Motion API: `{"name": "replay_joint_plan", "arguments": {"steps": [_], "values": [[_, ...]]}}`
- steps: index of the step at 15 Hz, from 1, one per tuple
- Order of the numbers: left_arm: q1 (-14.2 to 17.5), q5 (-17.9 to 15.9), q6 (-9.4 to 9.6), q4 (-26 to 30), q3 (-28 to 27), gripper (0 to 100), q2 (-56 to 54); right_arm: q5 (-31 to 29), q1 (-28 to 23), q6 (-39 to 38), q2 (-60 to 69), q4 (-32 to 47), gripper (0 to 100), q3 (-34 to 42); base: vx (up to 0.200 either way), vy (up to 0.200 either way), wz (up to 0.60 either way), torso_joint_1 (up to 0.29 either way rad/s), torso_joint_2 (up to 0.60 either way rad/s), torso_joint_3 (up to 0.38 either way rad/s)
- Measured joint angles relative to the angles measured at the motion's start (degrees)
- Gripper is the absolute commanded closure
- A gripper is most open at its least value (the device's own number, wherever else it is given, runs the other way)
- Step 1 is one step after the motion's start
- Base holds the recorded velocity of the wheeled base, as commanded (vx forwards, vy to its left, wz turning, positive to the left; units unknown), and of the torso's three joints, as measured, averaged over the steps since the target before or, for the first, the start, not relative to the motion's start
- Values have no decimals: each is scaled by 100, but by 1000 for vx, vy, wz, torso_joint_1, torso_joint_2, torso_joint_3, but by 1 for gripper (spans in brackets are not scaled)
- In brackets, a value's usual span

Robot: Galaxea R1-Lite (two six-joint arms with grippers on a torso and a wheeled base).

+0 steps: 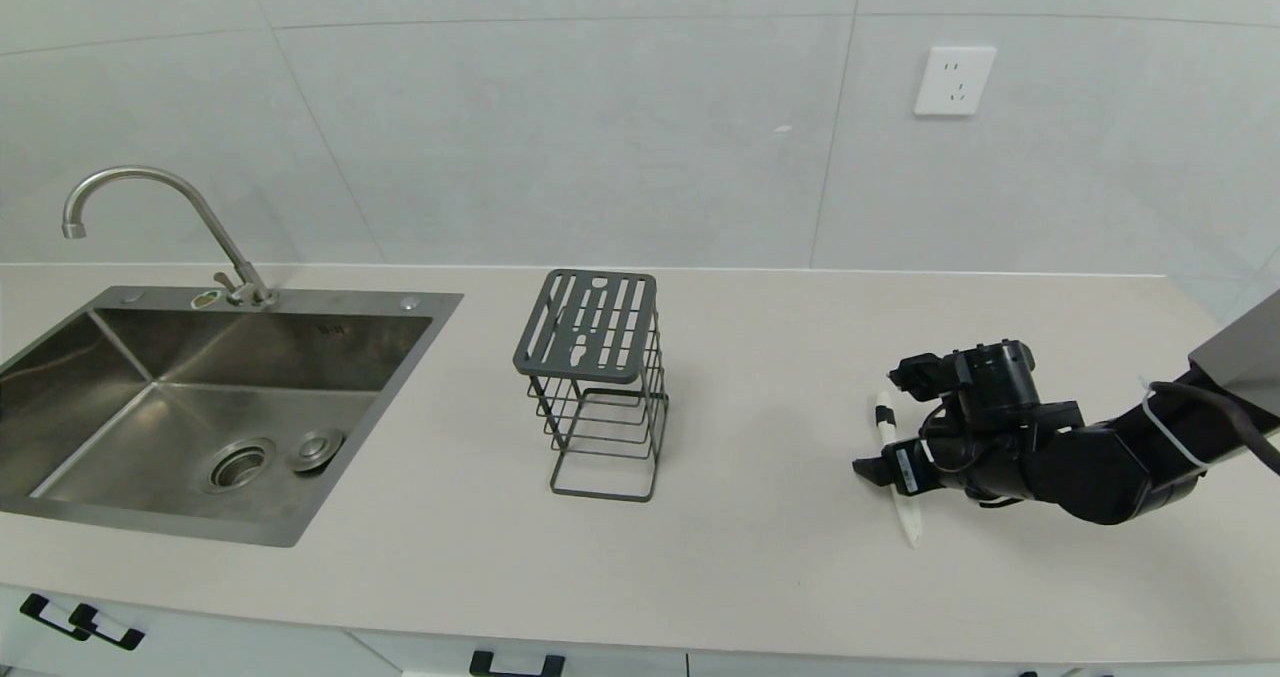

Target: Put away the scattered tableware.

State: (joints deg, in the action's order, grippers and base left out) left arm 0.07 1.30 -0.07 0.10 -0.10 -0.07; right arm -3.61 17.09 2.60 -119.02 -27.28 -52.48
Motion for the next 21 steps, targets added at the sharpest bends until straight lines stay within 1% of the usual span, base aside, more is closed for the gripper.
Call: {"name": "replay_joint_plan", "arguments": {"steps": [10, 11, 18, 21], "values": [[0, 0, 0, 0, 0, 0, 0, -96, -12, 13, -236, -9, 0, -267, 0, 0, 0, 0, 0, 0], [2, 0, 0, 0, 0, 0, 0, -99, -21, 11, -256, -9, 100, -267, 0, 0, 0, 0, 0, 0], [-2, 0, -6, 0, 0, 0, 5, -95, -152, 16, -284, -57, 100, 17, 0, 0, 0, 0, 0, 0], [0, 0, -4, 0, 0, 0, 7, -90, -148, 30, -223, -35, 100, 11, 0, 0, 0, 0, 0, 0]]}}
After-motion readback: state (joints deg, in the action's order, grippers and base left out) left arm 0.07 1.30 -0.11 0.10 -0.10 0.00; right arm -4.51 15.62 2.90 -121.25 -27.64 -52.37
